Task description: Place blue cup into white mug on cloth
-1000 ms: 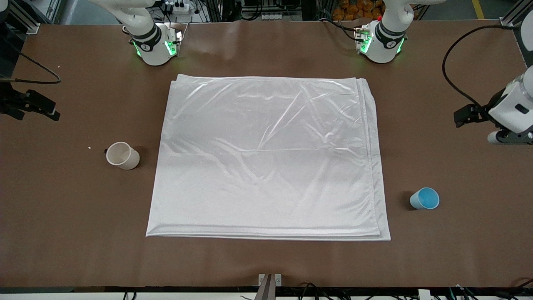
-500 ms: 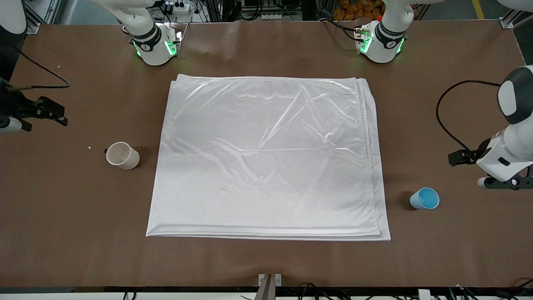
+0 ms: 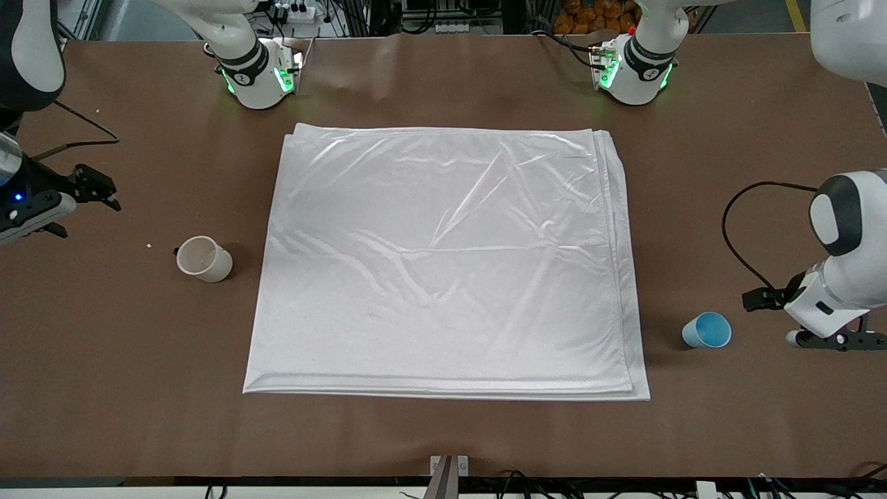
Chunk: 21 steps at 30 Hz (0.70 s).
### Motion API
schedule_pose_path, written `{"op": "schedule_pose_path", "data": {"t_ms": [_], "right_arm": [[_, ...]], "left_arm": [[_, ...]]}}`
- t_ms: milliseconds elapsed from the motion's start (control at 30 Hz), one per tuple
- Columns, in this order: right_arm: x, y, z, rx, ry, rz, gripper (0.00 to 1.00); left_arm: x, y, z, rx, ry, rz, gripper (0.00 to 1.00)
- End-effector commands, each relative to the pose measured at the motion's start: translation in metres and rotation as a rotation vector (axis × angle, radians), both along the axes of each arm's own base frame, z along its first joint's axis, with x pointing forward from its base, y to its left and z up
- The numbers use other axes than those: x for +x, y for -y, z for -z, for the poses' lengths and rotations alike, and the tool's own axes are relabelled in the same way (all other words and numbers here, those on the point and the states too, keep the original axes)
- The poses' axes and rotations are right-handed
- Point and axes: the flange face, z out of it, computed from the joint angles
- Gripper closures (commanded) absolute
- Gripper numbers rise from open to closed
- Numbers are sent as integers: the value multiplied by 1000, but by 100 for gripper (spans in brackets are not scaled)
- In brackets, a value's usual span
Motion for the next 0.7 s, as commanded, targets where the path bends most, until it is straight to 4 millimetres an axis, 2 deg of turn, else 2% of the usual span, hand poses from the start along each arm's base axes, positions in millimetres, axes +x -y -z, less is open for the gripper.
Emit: {"op": "schedule_pose_path", "data": {"t_ms": [0, 167, 333, 667], "right_arm": [[1, 15, 27, -5, -37, -183, 0], [8, 31, 60, 16, -71, -348, 0], [8, 32, 79, 25, -84, -455, 0], [-1, 30, 123, 20, -72, -601, 0]], "left_arm": [[14, -1, 26, -21, 24, 22, 0], [21, 0, 50, -21, 28, 27, 0], [26, 3, 70, -40, 17, 19, 0], [29, 6, 95, -69, 34, 7, 0]]}}
